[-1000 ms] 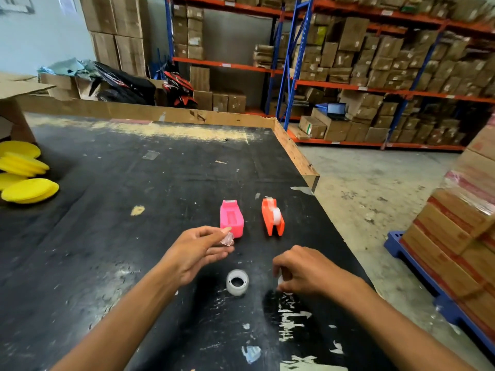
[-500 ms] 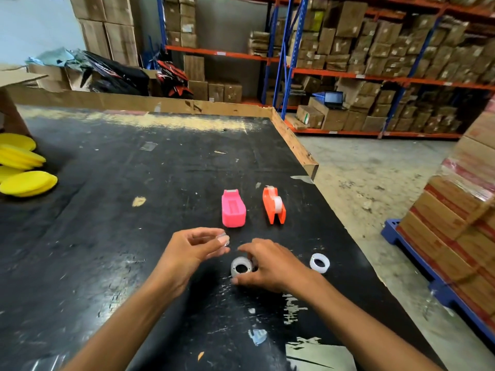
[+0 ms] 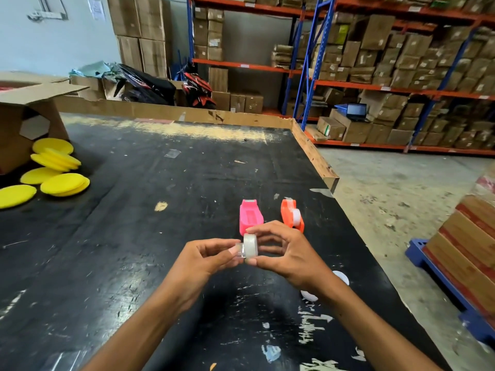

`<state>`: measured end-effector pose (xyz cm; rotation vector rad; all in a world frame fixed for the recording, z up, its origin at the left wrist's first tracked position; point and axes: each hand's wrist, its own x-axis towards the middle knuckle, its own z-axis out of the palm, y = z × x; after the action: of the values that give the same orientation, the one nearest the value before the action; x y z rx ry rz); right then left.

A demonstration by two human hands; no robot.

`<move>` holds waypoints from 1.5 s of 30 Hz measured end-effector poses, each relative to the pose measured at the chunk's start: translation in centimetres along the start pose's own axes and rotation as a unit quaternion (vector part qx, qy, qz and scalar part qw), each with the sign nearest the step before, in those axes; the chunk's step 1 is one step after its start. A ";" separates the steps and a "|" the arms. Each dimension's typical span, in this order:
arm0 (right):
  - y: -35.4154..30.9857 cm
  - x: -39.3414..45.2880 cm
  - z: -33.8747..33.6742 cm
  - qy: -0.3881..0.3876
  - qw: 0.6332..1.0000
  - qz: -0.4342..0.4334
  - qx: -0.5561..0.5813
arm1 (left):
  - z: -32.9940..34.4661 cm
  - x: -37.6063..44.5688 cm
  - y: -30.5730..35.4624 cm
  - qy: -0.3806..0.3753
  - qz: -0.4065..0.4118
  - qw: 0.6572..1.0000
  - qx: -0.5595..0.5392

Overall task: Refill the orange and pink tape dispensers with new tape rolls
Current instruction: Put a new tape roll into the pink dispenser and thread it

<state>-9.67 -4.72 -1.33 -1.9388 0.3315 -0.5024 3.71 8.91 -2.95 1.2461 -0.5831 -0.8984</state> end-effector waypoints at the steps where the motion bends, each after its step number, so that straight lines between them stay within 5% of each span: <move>1: 0.0 0.0 0.0 0.000 1.000 -0.012 0.003 | 0.1 -0.1 0.2 -0.003 0.005 1.000 -0.001; 16: -0.7 -0.2 -0.7 0.057 0.988 -0.137 -0.051 | 2.1 0.2 0.6 0.030 0.088 0.993 -0.071; 45: 0.1 0.6 -2.0 0.043 0.949 -0.181 -0.253 | 4.4 0.6 0.3 0.011 0.134 0.990 0.050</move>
<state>-10.11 -6.58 -0.62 -2.5030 0.1654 -0.8013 0.61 6.02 -1.64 1.2306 -0.7657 -0.6356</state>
